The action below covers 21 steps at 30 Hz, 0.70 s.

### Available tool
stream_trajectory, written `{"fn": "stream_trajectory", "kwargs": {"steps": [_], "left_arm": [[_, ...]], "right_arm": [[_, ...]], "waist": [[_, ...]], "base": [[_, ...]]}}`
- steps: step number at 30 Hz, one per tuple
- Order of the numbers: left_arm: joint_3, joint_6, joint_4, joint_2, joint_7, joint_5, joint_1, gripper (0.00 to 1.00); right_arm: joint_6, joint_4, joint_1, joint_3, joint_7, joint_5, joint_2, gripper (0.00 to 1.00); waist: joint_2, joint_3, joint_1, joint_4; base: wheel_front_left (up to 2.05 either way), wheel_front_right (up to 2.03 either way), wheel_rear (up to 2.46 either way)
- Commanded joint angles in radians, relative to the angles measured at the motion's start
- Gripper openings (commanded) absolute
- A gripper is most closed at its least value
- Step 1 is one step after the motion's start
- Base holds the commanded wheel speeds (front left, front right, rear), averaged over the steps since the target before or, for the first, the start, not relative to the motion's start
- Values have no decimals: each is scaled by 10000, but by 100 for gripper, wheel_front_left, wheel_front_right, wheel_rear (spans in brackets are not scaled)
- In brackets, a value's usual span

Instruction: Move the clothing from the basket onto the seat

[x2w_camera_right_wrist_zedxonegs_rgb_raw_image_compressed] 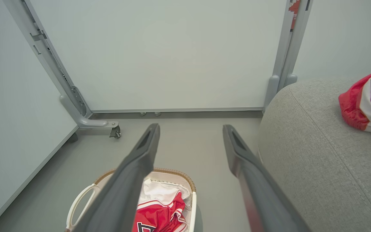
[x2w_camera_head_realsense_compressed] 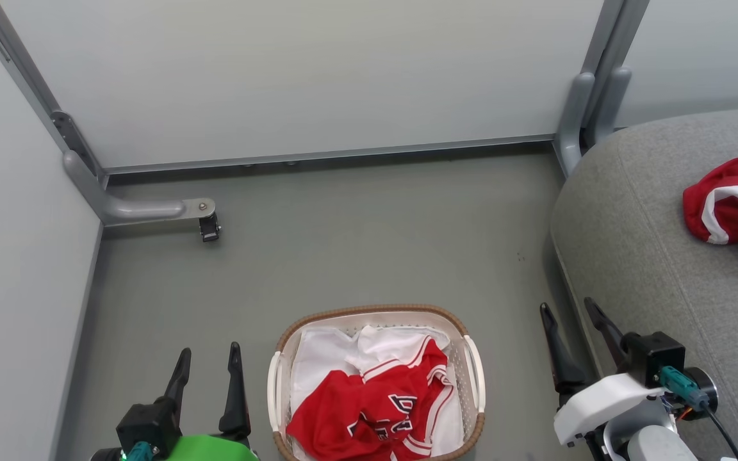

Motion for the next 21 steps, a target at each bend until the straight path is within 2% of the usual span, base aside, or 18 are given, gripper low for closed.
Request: {"fn": "stream_trajectory", "kwargs": {"steps": [1, 21], "left_arm": [[-10, 44, 0, 14, -9, 43, 47, 100], [-244, -129, 87, 13, -9, 314, -113, 100]], "right_arm": [[-12, -18, 117, -25, -51, 31, -45, 100], [-14, -154, 12, -107, -52, 56, -46, 100]], "waist": [[0, -4, 1, 2], [0, 246, 1, -28]], "base": [[0, 0, 0], [0, 0, 0]]}}
